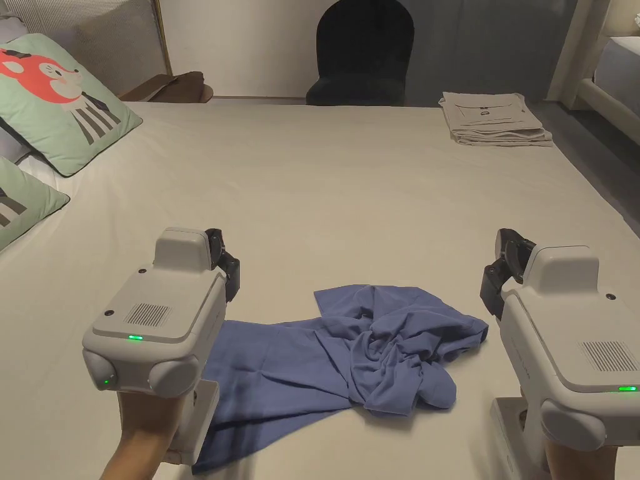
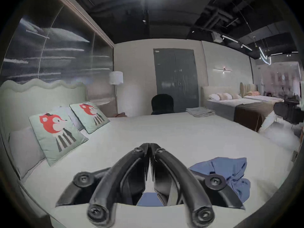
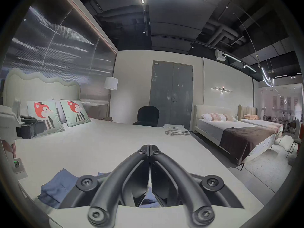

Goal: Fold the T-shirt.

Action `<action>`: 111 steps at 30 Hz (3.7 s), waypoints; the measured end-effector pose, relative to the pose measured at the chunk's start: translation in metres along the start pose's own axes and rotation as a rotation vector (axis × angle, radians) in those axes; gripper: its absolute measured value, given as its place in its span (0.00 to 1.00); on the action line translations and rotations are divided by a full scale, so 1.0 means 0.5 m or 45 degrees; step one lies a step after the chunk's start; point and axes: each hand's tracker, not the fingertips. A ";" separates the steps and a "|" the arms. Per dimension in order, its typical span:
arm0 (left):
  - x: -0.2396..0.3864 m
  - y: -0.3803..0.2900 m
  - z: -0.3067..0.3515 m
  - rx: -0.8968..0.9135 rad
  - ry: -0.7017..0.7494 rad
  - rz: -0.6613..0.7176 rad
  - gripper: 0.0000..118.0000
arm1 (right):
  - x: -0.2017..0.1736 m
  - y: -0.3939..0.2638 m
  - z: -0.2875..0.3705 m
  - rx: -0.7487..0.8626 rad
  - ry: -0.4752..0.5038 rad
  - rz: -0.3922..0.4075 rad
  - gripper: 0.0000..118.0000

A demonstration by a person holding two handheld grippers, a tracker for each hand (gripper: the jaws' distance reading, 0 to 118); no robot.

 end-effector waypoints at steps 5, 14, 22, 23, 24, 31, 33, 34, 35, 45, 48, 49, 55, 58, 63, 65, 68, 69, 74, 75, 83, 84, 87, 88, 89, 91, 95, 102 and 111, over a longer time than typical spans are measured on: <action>0.002 -0.004 -0.016 -0.031 -0.019 0.023 0.00 | 0.000 -0.001 0.000 -0.002 -0.002 0.000 0.00; -0.025 -0.035 -0.109 -0.481 -0.204 0.095 0.00 | 0.017 -0.015 -0.015 -0.026 -0.012 0.003 0.00; -0.059 -0.136 -0.211 -0.818 -0.169 0.216 0.01 | 0.033 -0.042 -0.045 -0.070 -0.022 0.001 0.00; -0.063 -0.150 -0.217 -0.827 -0.130 0.238 0.10 | 0.034 -0.046 -0.051 -0.079 -0.021 0.003 0.00; -0.068 -0.161 -0.224 -0.856 -0.116 0.248 0.38 | 0.036 -0.050 -0.057 -0.089 -0.023 0.005 0.00; -0.063 -0.218 -0.227 -0.973 -0.019 0.232 0.85 | 0.039 -0.076 -0.075 -0.134 -0.022 -0.001 0.00; -0.060 -0.231 -0.218 -0.995 -0.021 0.207 0.85 | 0.039 -0.083 -0.080 -0.145 -0.017 0.000 0.00; -0.046 -0.225 -0.201 -1.010 -0.027 0.189 0.84 | 0.039 -0.086 -0.085 -0.153 -0.015 0.000 0.00; -0.041 -0.231 -0.200 -1.020 -0.028 0.177 0.82 | 0.039 -0.089 -0.089 -0.160 -0.013 -0.001 0.00; 0.000 -0.204 -0.187 -0.994 -0.090 0.126 0.10 | 0.046 -0.101 -0.101 -0.195 -0.024 -0.025 0.00; -0.005 -0.184 -0.176 -0.947 -0.093 0.111 0.10 | 0.064 -0.105 -0.138 -0.318 -0.040 -0.053 0.00; -0.009 -0.177 -0.176 -0.930 -0.101 0.116 0.10 | 0.073 -0.108 -0.160 -0.397 -0.047 -0.058 0.04; -0.010 -0.124 -0.148 -0.836 -0.161 0.169 0.09 | 0.122 -0.182 -0.307 -0.865 -0.062 -0.155 0.93; -0.016 -0.122 -0.158 -0.819 -0.181 0.163 0.08 | 0.140 -0.235 -0.349 -0.990 -0.040 -0.258 0.91; -0.026 -0.132 -0.173 -0.817 -0.199 0.171 0.08 | 0.134 -0.282 -0.368 -1.104 -0.006 -0.353 0.85; -0.025 -0.132 -0.173 -0.818 -0.202 0.171 0.08 | 0.123 -0.284 -0.365 -1.104 0.020 -0.337 0.73; -0.019 -0.132 -0.167 -0.816 -0.203 0.152 0.08 | 0.110 -0.283 -0.365 -1.104 0.080 -0.292 0.44; -0.020 -0.133 -0.168 -0.816 -0.205 0.153 0.08 | 0.104 -0.283 -0.364 -1.102 0.090 -0.283 0.23; -0.013 -0.125 -0.152 -0.801 -0.206 0.183 0.08 | 0.087 -0.243 -0.335 -0.972 0.108 -0.128 0.03; -0.015 -0.121 -0.150 -0.797 -0.207 0.188 0.08 | 0.086 -0.224 -0.326 -0.921 0.092 -0.086 0.03; -0.071 -0.033 -0.196 -0.655 -0.185 0.258 0.07 | 0.110 -0.004 -0.310 -0.550 0.026 0.217 0.03; -0.081 -0.006 -0.206 -0.632 -0.175 0.250 0.07 | 0.116 0.025 -0.312 -0.514 0.003 0.242 0.03; -0.098 0.071 -0.219 -0.547 -0.146 0.228 0.07 | 0.141 0.102 -0.329 -0.428 -0.047 0.278 0.03; -0.107 0.097 -0.227 -0.516 -0.129 0.217 0.07 | 0.151 0.128 -0.338 -0.418 -0.054 0.268 0.03; -0.116 0.125 -0.237 -0.479 -0.112 0.202 0.07 | 0.164 0.153 -0.346 -0.390 -0.075 0.252 0.03; -0.131 0.176 -0.256 -0.426 -0.080 0.189 0.07 | 0.181 0.196 -0.363 -0.338 -0.112 0.235 0.03; -0.163 0.285 -0.307 -0.315 -0.028 0.184 0.07 | 0.203 0.270 -0.400 -0.229 -0.203 0.260 0.03; -0.210 0.388 -0.417 -0.195 0.048 0.238 0.07 | 0.237 0.326 -0.486 -0.123 -0.263 0.161 0.03; -0.233 0.402 -0.539 -0.166 0.077 0.280 0.07 | 0.233 0.324 -0.581 -0.065 -0.264 0.081 0.03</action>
